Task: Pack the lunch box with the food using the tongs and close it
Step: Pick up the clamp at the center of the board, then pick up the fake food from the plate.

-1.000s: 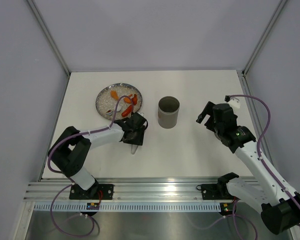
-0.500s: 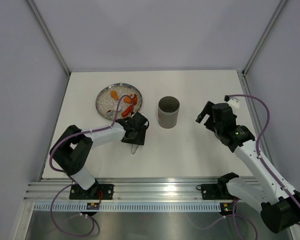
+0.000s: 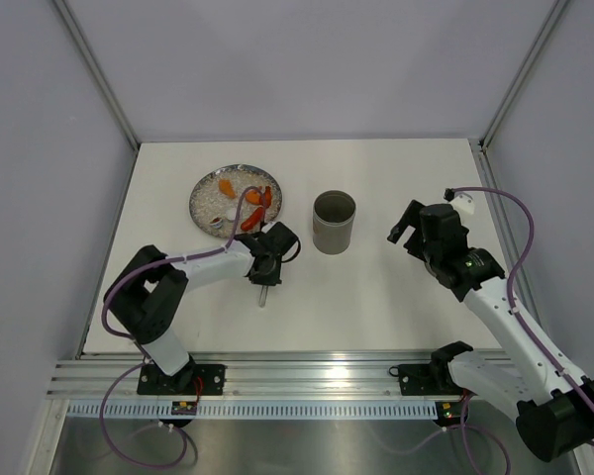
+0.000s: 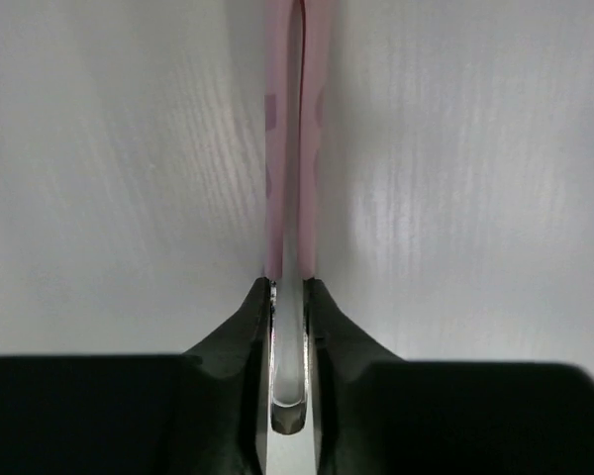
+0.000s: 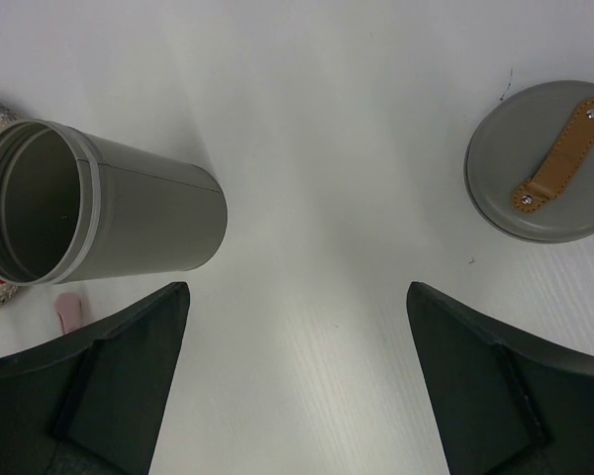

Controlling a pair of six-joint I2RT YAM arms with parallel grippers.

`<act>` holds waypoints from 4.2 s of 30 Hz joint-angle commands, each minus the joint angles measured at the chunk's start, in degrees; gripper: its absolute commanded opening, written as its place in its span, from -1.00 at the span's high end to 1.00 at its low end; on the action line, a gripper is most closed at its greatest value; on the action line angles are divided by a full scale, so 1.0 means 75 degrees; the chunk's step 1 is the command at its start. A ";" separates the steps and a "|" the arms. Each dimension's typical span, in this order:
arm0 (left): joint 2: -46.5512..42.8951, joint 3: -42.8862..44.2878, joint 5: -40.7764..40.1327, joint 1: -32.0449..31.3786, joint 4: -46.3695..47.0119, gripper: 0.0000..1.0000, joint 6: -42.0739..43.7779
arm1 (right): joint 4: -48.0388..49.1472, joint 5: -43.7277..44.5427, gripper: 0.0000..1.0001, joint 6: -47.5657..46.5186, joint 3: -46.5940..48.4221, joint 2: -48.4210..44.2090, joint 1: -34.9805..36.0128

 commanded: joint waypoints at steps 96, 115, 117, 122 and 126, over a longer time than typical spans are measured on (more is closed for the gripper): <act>0.2207 0.4739 0.0615 0.3575 -0.3207 0.11 0.2250 | 0.0505 -0.1115 -0.99 -0.0197 0.0297 0.0236 0.0046; 0.2372 0.4739 0.0943 0.3575 -0.3043 0.31 0.2180 | 0.0411 -0.1022 -0.99 -0.0185 0.0262 0.0096 0.0034; 0.2337 0.4728 0.0908 0.3575 -0.3055 0.38 0.2180 | 0.0423 -0.1022 -0.99 -0.0185 0.0251 0.0084 0.0034; 0.2149 0.4692 0.0802 0.3575 -0.3055 0.60 0.2192 | 0.0435 -0.1057 -0.99 -0.0162 0.0250 0.0142 0.0046; 0.1880 0.4634 0.0802 0.3563 -0.3032 0.74 0.2215 | 0.0376 -0.0998 -0.99 -0.0127 0.0274 0.0143 0.0046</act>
